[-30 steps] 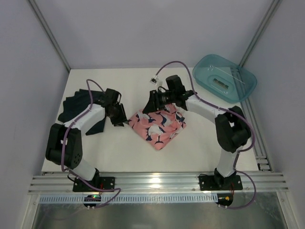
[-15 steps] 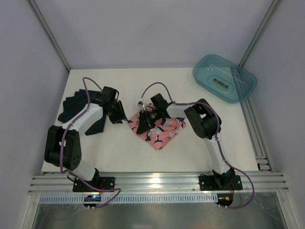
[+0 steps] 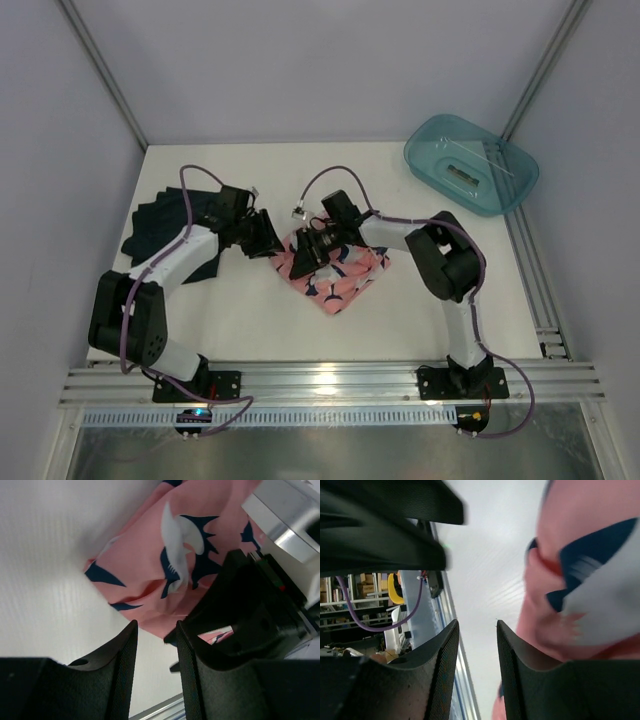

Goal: Fold and stack the shorts
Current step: Smooth out the shorts at the center of the board.

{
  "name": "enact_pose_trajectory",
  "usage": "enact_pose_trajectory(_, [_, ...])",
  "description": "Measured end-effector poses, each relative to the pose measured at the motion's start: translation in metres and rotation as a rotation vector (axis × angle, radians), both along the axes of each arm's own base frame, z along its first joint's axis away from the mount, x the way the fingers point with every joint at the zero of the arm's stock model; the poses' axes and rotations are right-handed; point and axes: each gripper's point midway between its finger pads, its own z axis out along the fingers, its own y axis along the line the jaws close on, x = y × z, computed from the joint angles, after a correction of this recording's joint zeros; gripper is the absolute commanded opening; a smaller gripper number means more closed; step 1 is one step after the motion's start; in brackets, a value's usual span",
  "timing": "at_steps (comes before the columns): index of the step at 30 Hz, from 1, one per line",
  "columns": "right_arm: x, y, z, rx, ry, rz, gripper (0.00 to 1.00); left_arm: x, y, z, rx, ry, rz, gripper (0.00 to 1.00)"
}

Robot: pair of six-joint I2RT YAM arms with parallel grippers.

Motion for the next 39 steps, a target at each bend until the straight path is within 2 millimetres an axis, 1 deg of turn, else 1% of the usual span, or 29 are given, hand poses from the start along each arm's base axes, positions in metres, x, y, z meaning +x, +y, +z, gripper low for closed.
enact_pose_trajectory(3, [-0.006, -0.005, 0.035, 0.035, -0.056, 0.007, 0.41, 0.006, -0.014, 0.006, -0.047, -0.032, -0.021, 0.38])
enact_pose_trajectory(5, [-0.01, -0.009, 0.057, 0.067, -0.105, 0.013, 0.41, 0.011, -0.018, 0.004, -0.065, -0.038, -0.022, 0.38])
enact_pose_trajectory(7, [-0.015, -0.014, 0.066, 0.084, -0.13, 0.018, 0.41, 0.016, -0.021, -0.004, -0.072, -0.027, -0.013, 0.38])
enact_pose_trajectory(8, [-0.019, -0.018, 0.064, 0.08, -0.127, 0.019, 0.41, 0.018, -0.022, -0.011, -0.069, -0.014, -0.01, 0.37])
enact_pose_trajectory(9, [-0.023, -0.021, 0.057, 0.071, -0.118, 0.02, 0.41, 0.019, -0.022, -0.02, -0.065, 0.003, -0.008, 0.37])
enact_pose_trajectory(14, [-0.052, -0.045, 0.01, -0.029, -0.003, 0.011, 0.41, 0.017, -0.021, -0.065, -0.027, 0.111, 0.0, 0.37])
enact_pose_trajectory(15, [-0.056, -0.049, 0.002, -0.046, 0.015, 0.009, 0.41, 0.017, -0.022, -0.071, -0.025, 0.129, 0.001, 0.37])
enact_pose_trajectory(17, [-0.061, -0.053, -0.009, -0.067, 0.037, 0.007, 0.41, 0.025, -0.025, -0.07, -0.034, 0.124, 0.002, 0.36])
enact_pose_trajectory(23, [-0.071, -0.062, -0.034, -0.085, 0.048, -0.017, 0.41, 0.056, -0.036, -0.07, -0.038, 0.1, -0.011, 0.36])
enact_pose_trajectory(26, [-0.077, -0.064, -0.037, -0.07, 0.068, -0.022, 0.4, 0.069, -0.042, -0.069, -0.049, 0.093, -0.019, 0.37])
enact_pose_trajectory(31, [-0.077, -0.063, -0.037, -0.055, 0.08, -0.042, 0.4, 0.09, -0.051, -0.067, -0.067, 0.07, -0.041, 0.37])
enact_pose_trajectory(35, [-0.074, -0.064, -0.034, -0.072, 0.06, -0.076, 0.41, 0.093, -0.053, -0.063, -0.065, 0.05, -0.068, 0.45])
enact_pose_trajectory(37, [-0.071, -0.067, -0.027, -0.098, 0.038, -0.102, 0.41, 0.091, -0.051, -0.057, -0.058, 0.038, -0.079, 0.47])
enact_pose_trajectory(39, [-0.064, -0.072, -0.008, -0.102, -0.003, -0.137, 0.41, 0.089, -0.048, -0.041, -0.05, 0.013, -0.089, 0.5])
